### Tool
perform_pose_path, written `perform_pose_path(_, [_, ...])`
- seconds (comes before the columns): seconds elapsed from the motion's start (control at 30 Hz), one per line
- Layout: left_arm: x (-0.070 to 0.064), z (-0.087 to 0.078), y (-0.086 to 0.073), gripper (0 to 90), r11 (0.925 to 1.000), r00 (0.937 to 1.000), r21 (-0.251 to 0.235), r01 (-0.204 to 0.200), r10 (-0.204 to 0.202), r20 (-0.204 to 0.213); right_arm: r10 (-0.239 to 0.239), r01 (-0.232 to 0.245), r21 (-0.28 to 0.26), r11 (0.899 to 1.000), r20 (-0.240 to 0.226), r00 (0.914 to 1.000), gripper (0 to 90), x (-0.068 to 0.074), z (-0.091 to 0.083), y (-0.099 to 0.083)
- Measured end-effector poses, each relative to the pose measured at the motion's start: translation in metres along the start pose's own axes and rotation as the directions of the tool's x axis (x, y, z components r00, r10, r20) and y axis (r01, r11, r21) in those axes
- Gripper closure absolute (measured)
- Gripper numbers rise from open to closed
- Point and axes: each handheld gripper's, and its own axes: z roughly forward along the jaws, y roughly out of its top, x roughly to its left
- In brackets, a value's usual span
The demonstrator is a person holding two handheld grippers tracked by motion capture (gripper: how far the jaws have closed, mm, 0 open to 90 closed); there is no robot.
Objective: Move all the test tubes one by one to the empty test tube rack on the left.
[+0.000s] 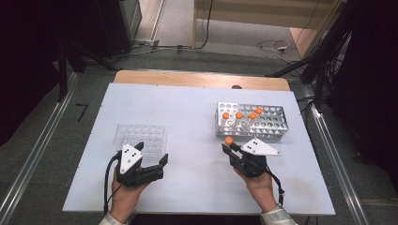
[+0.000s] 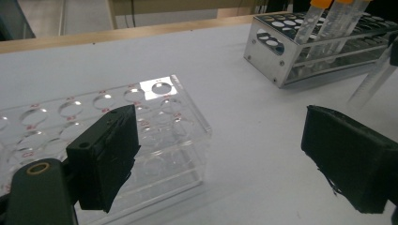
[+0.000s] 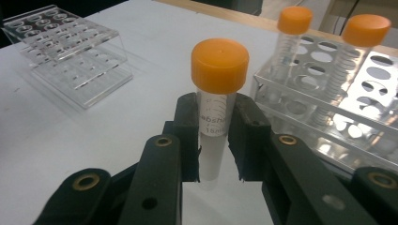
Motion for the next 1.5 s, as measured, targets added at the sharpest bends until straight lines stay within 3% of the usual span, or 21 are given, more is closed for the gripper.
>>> perform_pose_path(0.47, [-0.021, 0.018, 0.010, 12.6, 0.9997, 0.9980, 0.007, -0.025, 0.024, 0.058, -0.038, 0.038, 0.017, 0.999, -0.049, 0.9981, 71.7, 0.022, 0.018, 0.003])
perform_pose_path(0.8, [-0.040, 0.027, 0.021, 16.2, 0.9987, 0.9911, -0.009, -0.049, 0.050, 0.124, -0.060, 0.063, 0.032, 0.998, -0.080, 0.9950, 71.7, 0.035, 0.029, 0.004])
perform_pose_path(1.1, [-0.061, 0.037, 0.033, 32.9, 0.9971, 0.9728, -0.035, -0.068, 0.074, 0.219, -0.087, 0.091, 0.033, 0.995, -0.115, 0.9896, 71.7, 0.051, 0.038, 0.006])
perform_pose_path(1.3, [-0.068, 0.043, 0.031, 44.8, 0.9962, 0.9673, -0.024, -0.083, 0.087, 0.239, -0.091, 0.096, 0.032, 0.995, -0.134, 0.9868, 71.7, 0.057, 0.038, 0.006])
perform_pose_path(1.5, [-0.069, 0.043, 0.031, 57.8, 0.9957, 0.9661, -0.030, -0.088, 0.092, 0.241, -0.094, 0.100, 0.034, 0.994, -0.147, 0.9847, 71.8, 0.060, 0.039, 0.006])
